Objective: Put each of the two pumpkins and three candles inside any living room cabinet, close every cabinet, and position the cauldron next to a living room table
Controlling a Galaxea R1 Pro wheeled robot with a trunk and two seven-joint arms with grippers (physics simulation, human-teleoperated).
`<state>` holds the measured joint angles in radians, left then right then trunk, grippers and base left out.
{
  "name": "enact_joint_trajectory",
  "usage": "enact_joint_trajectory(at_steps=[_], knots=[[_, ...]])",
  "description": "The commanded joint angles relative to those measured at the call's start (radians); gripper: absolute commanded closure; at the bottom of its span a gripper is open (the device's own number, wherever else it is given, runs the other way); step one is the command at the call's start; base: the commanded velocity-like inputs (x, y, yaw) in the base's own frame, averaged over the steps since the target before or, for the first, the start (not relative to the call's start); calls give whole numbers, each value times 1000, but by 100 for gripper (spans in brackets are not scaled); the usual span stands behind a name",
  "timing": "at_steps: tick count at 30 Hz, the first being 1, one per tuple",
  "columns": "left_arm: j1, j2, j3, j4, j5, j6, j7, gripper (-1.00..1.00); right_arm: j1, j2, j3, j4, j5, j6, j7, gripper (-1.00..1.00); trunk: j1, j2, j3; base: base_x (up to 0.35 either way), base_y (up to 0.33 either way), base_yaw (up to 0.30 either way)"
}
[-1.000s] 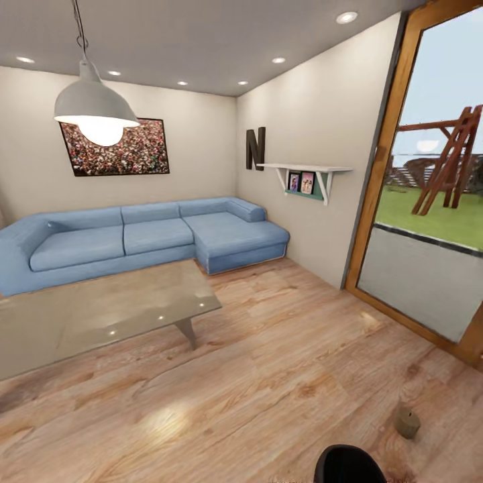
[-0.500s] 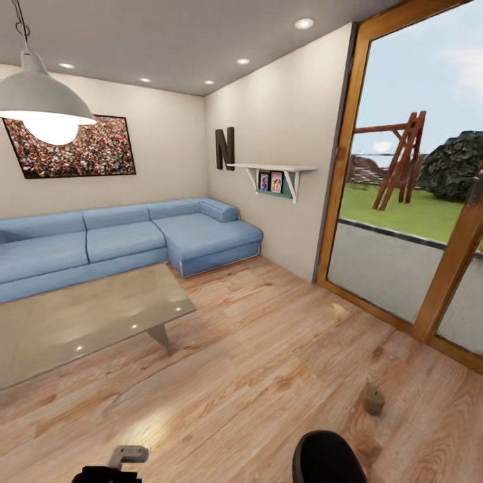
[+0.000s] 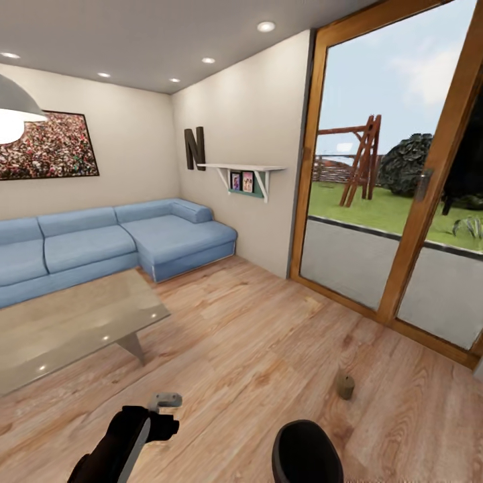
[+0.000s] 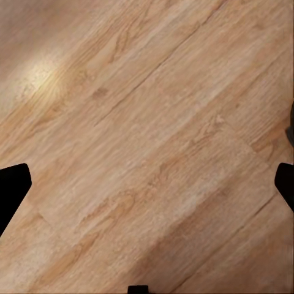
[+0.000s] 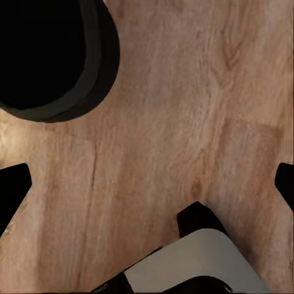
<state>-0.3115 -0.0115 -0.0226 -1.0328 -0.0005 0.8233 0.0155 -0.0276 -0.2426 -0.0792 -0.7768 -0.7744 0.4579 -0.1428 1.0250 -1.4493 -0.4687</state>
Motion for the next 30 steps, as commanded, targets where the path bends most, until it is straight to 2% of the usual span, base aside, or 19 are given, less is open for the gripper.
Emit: enact_joint_trajectory(at_steps=[1,3,4,7,9,11,13,15,18,20,22,26,30], knots=[[-9,-9,-1,-21,0,24,2,-100,1,0,-19,-126,-10,56,-95,-100,0,-1,-1,0,0,-250],[-16,-18,-2,-36,0,35,1,-100,2,1,-33,-265,-12,126,-224,-100,0,-1,-1,0,0,-251],[-18,-19,-2,-38,0,37,1,-100,2,2,-35,-295,-13,142,-257,-100,0,-1,-1,0,0,-252],[-24,-31,-2,-44,1,42,-3,-100,2,9,-46,-443,-18,201,-435,-100,0,-1,-1,0,0,-253],[-30,-46,-2,-45,1,43,-3,-100,3,11,-48,-493,-18,215,-497,-100,0,-1,-1,0,0,-255],[-33,-58,-2,-42,2,43,1,-100,2,12,-47,-519,-16,218,-523,-100,0,-1,-1,0,0,-254],[-35,-71,-10,-37,2,43,4,-100,2,13,-44,-521,-9,215,-533,-100,0,-1,-1,0,0,-202],[-35,-81,-40,-31,2,42,6,-100,2,13,-34,-515,-7,212,-534,-100,0,-1,-1,0,0,-91],[-35,-85,-81,-27,8,41,7,-100,2,14,-6,-493,-5,206,-533,-100,0,-1,-1,0,0,-35],[-35,-87,-101,-25,9,40,6,-100,2,14,22,-437,-6,183,-532,-100,0,-1,-1,0,0,-11],[-35,-88,-105,-25,9,39,7,-100,2,14,37,-398,-5,155,-529,-100,0,-1,-1,0,0,-4],[-35,-88,-110,-35,9,39,6,-100,2,13,107,-311,-6,37,-469,-100,0,-1,-1,90,139,-20],[-35,-84,-111,-38,7,39,5,-100,2,14,128,-291,-7,-3,-386,-100,0,-1,-1,125,198,-194]])
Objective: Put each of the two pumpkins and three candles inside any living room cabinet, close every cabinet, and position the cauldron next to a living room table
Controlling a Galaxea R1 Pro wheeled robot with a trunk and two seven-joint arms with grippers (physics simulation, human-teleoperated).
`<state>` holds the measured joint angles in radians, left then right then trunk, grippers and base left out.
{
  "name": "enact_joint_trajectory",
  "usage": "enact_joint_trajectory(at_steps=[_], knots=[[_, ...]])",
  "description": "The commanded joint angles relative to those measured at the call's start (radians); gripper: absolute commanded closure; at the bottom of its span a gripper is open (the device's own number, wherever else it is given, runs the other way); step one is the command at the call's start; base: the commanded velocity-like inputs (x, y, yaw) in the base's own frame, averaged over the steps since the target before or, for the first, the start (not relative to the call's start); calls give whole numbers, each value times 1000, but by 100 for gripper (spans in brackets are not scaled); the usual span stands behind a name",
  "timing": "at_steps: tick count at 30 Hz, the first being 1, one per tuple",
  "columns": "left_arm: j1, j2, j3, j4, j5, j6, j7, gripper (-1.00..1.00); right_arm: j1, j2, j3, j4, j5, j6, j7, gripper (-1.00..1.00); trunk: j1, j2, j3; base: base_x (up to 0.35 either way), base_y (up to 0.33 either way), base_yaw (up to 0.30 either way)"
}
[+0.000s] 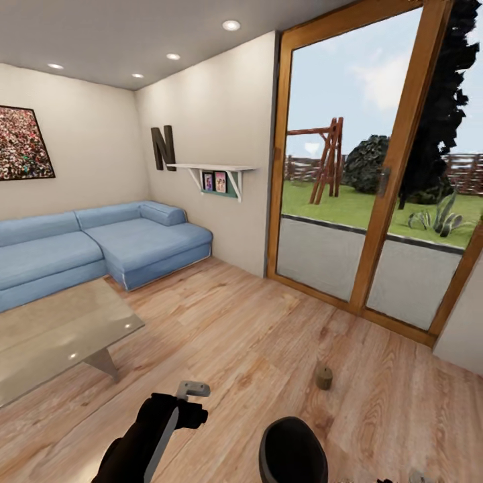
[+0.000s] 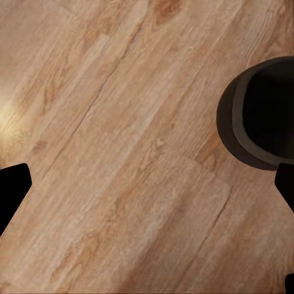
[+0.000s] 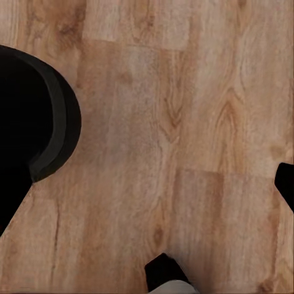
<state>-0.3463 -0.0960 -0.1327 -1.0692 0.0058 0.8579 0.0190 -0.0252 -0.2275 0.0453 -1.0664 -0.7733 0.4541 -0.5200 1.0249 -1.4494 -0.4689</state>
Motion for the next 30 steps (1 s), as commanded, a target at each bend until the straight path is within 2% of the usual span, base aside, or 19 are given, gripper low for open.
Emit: enact_joint_trajectory(at_steps=[1,6,14,20,25,30], knots=[[0,1,-1,-2,1,5,2,-100,-1,-1,5,2,-9,-2,7,-100,0,-1,-1,51,94,-254],[0,0,-2,-3,2,5,1,-100,-1,-1,6,17,-13,-10,41,-100,0,-1,-1,16,30,-271],[0,-1,-4,-2,1,5,1,-100,-1,-1,5,84,-5,-14,46,-100,0,-1,-1,59,2,-278],[0,-1,-8,-2,1,6,1,-100,-1,-1,5,95,-8,-14,51,-100,0,-1,-1,7,68,-279],[0,-1,-8,-1,2,5,1,-100,-1,-1,5,96,-6,-14,109,-100,0,-1,-1,1,63,-279],[0,-1,-8,-2,1,4,0,-100,-1,-1,5,97,-6,-14,125,-100,0,-1,-1,0,6,-279]])
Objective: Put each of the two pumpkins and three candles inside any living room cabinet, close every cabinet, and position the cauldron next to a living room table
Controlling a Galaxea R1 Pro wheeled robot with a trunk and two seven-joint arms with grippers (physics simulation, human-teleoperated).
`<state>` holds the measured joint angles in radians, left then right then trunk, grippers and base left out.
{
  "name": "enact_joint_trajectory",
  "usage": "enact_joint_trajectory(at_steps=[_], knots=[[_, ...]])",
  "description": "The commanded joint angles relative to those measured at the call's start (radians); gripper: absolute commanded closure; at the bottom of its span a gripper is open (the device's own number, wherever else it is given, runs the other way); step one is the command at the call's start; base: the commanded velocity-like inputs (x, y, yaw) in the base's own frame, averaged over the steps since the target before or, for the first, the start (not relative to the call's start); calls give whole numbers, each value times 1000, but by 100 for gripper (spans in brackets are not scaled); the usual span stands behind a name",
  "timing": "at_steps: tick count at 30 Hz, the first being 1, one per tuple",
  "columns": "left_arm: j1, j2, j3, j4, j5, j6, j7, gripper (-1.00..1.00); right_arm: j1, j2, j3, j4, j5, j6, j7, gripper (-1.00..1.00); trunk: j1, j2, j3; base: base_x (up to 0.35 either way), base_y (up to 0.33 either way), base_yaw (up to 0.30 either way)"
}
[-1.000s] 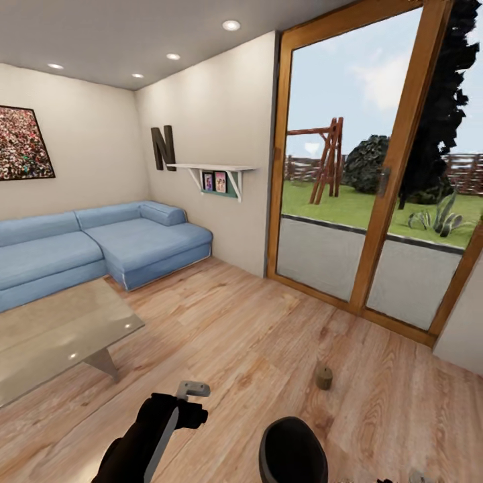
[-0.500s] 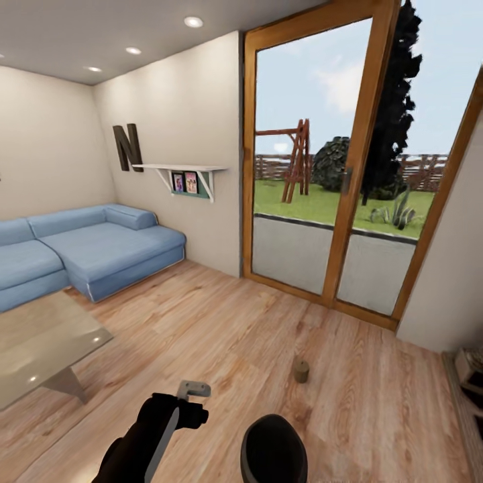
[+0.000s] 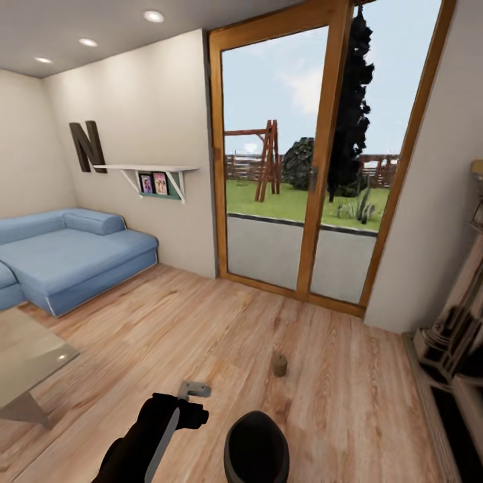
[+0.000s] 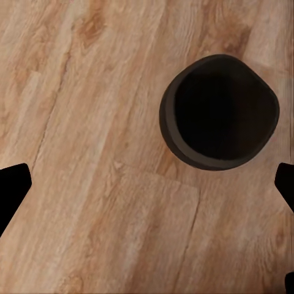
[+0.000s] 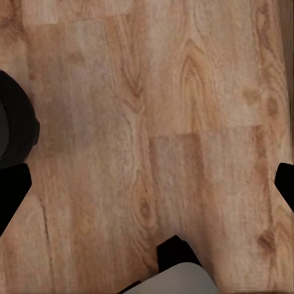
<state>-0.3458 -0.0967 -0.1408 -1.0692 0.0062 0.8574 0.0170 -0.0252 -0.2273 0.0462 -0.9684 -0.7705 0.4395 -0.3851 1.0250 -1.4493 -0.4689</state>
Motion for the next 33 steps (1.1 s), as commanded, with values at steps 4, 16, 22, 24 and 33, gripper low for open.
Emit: enact_joint_trajectory(at_steps=[4,16,22,24,33], knots=[[0,0,0,-1,1,5,2,-100,-1,-1,3,-1,-10,1,-8,-100,0,-1,-1,0,1,-279],[-1,1,-2,-2,0,5,2,-100,-1,-1,4,-1,-6,0,-8,-100,0,-1,-3,75,189,-273],[0,1,-10,-2,-4,2,2,-100,-1,-1,4,-1,-7,-1,-8,-100,0,-1,-6,173,239,-97],[0,2,-19,-2,-5,2,2,-100,-1,-1,5,-1,-6,-9,-8,-100,0,-1,-6,248,189,-28],[1,3,-29,-3,-5,2,2,-100,-1,-1,6,0,-10,-36,-8,-100,0,-1,-9,126,102,-199]])
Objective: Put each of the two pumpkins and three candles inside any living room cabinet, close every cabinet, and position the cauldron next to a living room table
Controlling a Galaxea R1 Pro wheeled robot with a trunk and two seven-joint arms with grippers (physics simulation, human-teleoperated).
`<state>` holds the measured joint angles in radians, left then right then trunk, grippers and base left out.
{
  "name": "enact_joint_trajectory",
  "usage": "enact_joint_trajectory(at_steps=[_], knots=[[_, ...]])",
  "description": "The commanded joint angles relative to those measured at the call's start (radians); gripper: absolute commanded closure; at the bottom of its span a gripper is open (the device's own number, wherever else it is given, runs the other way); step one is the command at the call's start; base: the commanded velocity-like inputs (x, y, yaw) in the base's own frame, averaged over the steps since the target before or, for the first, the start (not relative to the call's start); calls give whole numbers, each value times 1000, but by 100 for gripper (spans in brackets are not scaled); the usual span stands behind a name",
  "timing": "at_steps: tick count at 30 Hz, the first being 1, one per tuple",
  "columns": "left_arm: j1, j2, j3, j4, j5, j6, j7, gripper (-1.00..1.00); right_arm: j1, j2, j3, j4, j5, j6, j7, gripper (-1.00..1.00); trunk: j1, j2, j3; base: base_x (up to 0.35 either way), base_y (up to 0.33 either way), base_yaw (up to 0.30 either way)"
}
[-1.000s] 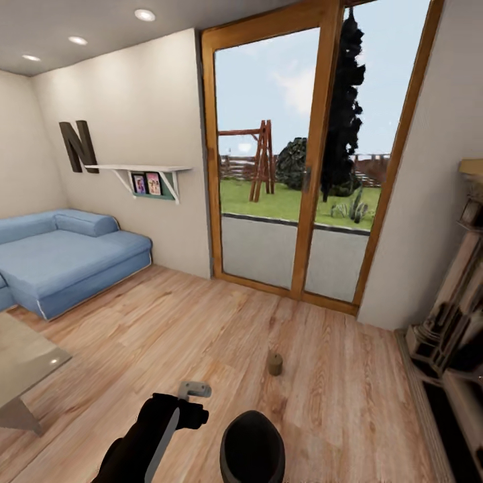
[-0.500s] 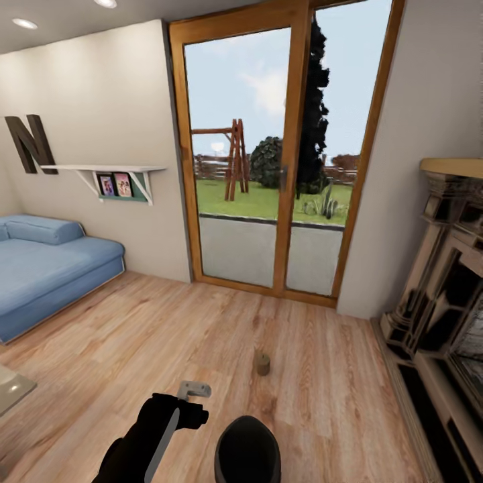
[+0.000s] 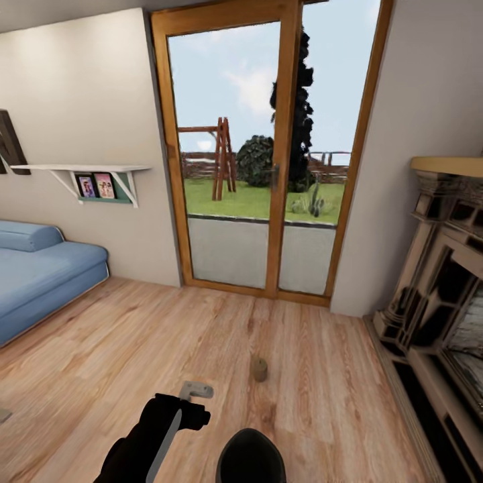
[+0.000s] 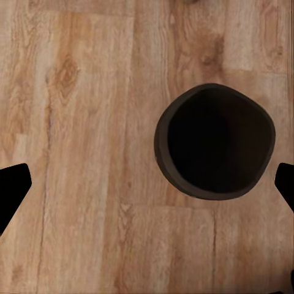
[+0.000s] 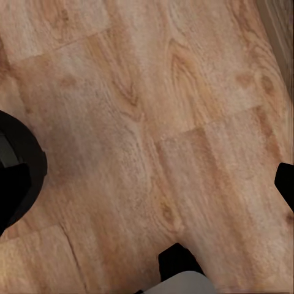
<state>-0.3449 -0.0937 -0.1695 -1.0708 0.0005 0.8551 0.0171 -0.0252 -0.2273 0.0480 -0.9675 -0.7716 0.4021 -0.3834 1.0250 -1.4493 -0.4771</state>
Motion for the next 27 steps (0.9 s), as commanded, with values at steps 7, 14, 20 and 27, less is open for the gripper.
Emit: enact_joint_trajectory(at_steps=[7,14,20,27], knots=[[0,0,-2,-1,1,5,1,-100,-1,-1,4,2,-8,-3,-9,-100,0,-1,-5,4,38,-165],[0,0,-2,-1,1,7,3,-100,-1,-1,4,3,-8,-4,-9,-100,0,-1,-5,-36,22,-142],[0,0,-2,-1,0,7,3,-100,-1,-1,4,4,-8,-4,-9,-100,0,-1,-5,-8,7,-269],[0,0,-2,-1,0,7,3,-100,-1,-1,4,4,-8,-5,-9,-100,0,-1,-5,0,0,-280]])
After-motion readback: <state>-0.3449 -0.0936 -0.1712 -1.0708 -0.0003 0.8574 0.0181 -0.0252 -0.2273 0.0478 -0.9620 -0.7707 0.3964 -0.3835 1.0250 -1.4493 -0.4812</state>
